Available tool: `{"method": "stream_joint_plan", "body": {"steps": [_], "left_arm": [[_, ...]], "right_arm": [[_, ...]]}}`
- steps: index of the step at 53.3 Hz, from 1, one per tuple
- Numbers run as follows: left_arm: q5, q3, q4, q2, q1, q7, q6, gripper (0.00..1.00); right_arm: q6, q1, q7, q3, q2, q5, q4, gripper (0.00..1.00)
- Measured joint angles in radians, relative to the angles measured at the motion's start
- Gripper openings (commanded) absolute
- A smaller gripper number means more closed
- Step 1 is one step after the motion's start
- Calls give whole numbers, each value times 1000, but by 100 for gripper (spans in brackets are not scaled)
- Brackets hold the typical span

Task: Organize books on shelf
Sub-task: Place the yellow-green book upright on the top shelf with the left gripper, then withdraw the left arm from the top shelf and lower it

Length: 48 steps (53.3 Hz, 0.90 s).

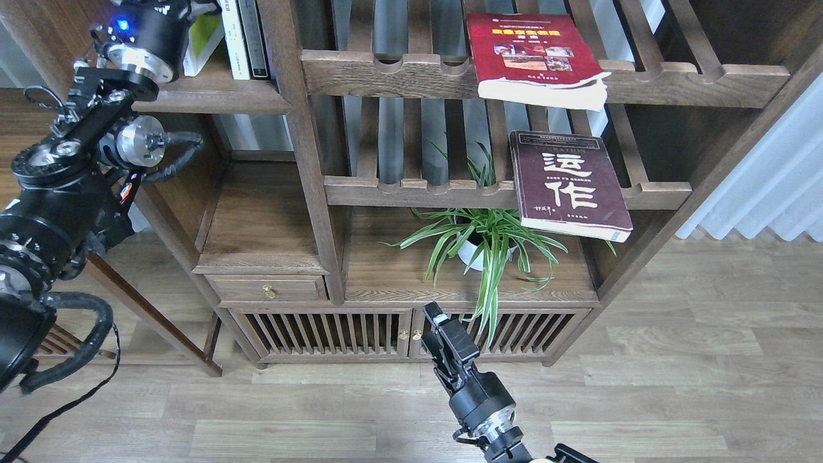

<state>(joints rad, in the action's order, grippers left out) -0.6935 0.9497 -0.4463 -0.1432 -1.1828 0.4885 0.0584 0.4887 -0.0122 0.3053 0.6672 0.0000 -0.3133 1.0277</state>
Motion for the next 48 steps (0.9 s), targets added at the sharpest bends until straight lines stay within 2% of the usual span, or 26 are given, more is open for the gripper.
{"method": "stream_joint_plan", "body": {"steps": [37,48], "left_arm": [[4,169,-205,-24,-35,0,-2,25],[133,221,-289,-55,-18,1,7,27]], "right_arm": [[0,-12,2,17,0,3,-12,94],[0,-27,2,28,0,2,1,94]]}}
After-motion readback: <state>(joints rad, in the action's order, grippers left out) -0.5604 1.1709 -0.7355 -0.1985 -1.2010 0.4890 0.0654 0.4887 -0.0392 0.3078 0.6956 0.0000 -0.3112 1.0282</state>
